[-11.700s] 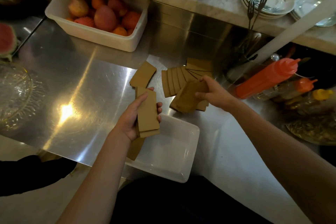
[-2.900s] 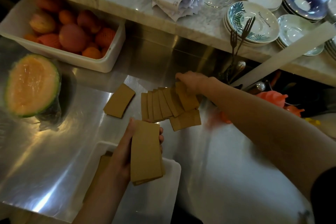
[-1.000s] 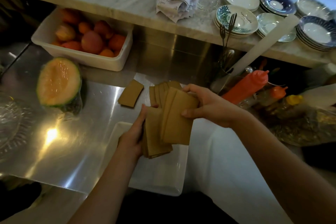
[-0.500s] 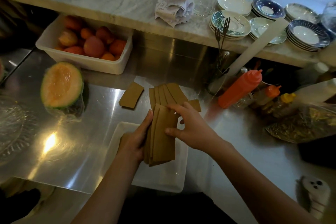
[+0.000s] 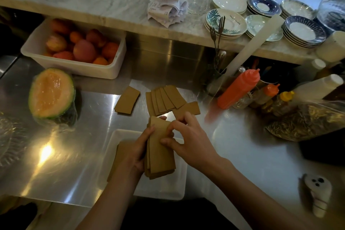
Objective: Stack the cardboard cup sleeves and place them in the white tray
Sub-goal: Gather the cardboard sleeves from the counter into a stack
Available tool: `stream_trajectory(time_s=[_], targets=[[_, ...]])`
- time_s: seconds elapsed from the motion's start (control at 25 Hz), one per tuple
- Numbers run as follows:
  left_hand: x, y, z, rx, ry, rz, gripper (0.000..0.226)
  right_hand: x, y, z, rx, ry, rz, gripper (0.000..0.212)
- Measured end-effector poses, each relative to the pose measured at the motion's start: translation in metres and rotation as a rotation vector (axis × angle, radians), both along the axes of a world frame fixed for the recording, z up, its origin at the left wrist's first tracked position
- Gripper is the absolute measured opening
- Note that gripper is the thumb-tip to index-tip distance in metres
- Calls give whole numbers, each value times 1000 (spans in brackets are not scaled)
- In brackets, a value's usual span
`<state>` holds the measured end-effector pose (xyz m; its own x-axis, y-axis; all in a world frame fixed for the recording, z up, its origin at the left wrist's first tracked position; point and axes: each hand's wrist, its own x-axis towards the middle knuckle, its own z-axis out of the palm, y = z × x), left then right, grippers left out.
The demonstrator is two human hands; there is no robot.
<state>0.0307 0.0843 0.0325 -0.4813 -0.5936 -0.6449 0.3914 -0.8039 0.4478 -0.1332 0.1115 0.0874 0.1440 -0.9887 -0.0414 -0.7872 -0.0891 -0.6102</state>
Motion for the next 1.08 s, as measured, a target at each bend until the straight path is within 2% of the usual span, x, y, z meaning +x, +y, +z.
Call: stream_trajectory(time_s=[0.12, 0.24, 0.36, 0.44, 0.52, 0.56, 0.64, 0.76, 0.84, 0.96, 1.08], targets=[[-4, -6, -5, 108, 130, 20, 112, -12, -11, -11, 30, -204, -190, 16], [0, -14, -7, 156, 324, -7, 110, -40, -37, -35, 218, -339, -442, 29], [2, -20, -11, 145, 357, 13, 104, -65, -66, -68, 426, -339, -586, 44], [1, -23, -15, 131, 349, 32, 103, -74, -87, -86, 460, -298, -623, 41], [1, -27, -16, 125, 359, 57, 97, -80, -107, -100, 479, -118, -596, 43], [2, -29, -16, 112, 363, 71, 90, -83, -116, -106, 482, 33, -548, 51], [3, -33, -15, 71, 348, 89, 72, -85, -129, -115, 453, 334, -354, 68], [7, -38, -13, 24, 308, 77, 61, -86, -147, -128, 397, 573, -77, 68], [10, -40, -12, 4, 295, 75, 58, -87, -155, -133, 383, 634, -16, 71], [9, -41, -11, 2, 295, 79, 57, -89, -156, -130, 399, 608, -7, 83], [5, -40, -13, 25, 288, 46, 61, -96, -148, -128, 465, 465, -3, 65]])
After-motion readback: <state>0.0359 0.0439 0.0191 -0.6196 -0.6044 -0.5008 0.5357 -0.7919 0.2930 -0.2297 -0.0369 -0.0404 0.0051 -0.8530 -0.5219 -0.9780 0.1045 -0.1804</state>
